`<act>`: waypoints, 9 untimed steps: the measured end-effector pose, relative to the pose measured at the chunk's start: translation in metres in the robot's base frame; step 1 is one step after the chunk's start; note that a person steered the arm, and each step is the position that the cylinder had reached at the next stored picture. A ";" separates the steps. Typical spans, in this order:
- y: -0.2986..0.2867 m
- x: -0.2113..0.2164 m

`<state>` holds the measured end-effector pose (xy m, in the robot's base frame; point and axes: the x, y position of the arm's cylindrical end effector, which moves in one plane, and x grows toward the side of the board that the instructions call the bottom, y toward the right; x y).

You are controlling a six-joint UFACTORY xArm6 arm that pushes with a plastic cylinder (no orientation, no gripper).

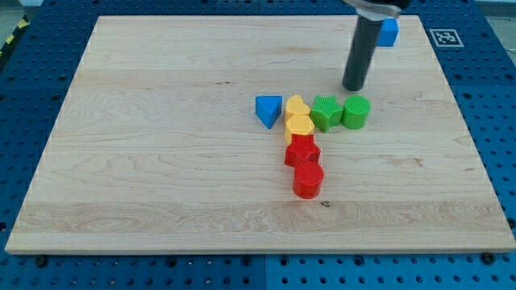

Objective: Slide the blue cube left and down

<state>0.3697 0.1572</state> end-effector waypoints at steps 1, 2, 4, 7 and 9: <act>0.042 -0.001; 0.087 -0.005; 0.106 -0.009; 0.130 -0.019; 0.152 -0.048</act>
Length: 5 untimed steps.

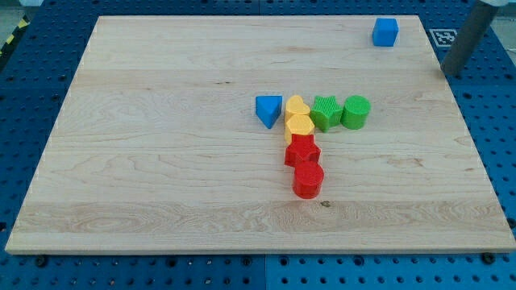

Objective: Slide the blue cube left and down

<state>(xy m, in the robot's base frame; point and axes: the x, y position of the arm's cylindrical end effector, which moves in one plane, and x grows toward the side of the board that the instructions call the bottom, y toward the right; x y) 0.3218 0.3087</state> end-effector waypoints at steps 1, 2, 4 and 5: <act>0.000 -0.020; 0.000 -0.021; 0.012 -0.055; 0.011 -0.065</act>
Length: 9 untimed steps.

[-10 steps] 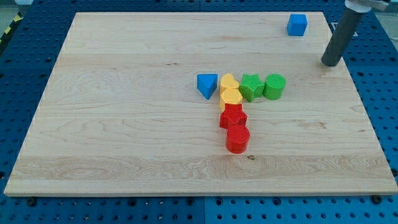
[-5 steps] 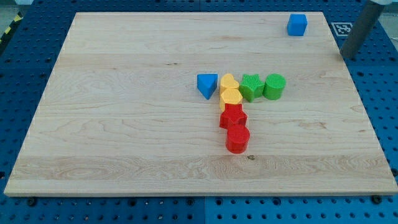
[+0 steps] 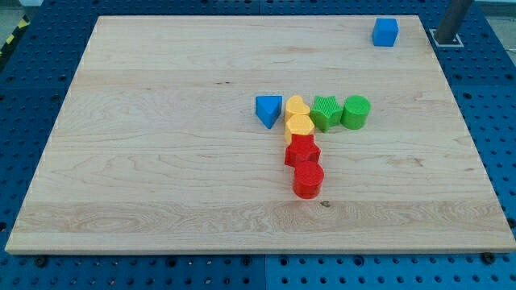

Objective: Slide the blue cube left and down

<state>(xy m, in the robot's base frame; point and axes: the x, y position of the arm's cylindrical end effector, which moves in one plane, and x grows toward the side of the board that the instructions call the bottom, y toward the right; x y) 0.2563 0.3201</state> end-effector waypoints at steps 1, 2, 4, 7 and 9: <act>-0.016 0.000; -0.024 0.000; -0.037 0.000; -0.107 -0.026; -0.137 -0.018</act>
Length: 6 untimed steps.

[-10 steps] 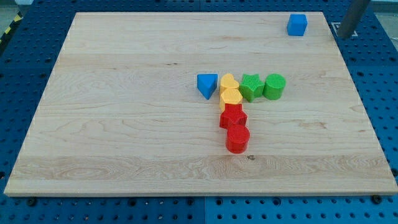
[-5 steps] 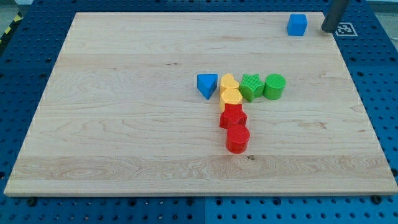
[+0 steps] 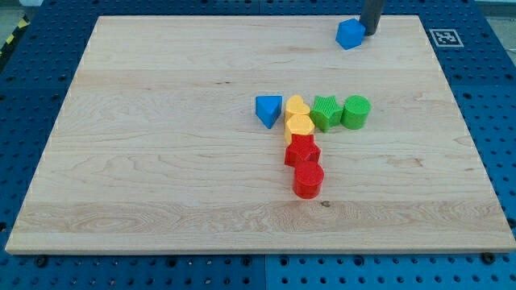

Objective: Slide the blue cube left and down

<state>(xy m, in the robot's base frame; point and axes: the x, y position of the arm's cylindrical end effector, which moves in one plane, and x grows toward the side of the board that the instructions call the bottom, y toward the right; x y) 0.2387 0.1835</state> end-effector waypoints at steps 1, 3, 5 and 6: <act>0.000 -0.007; 0.000 -0.030; -0.005 -0.025; -0.005 -0.020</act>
<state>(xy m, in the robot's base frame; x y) 0.2188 0.1782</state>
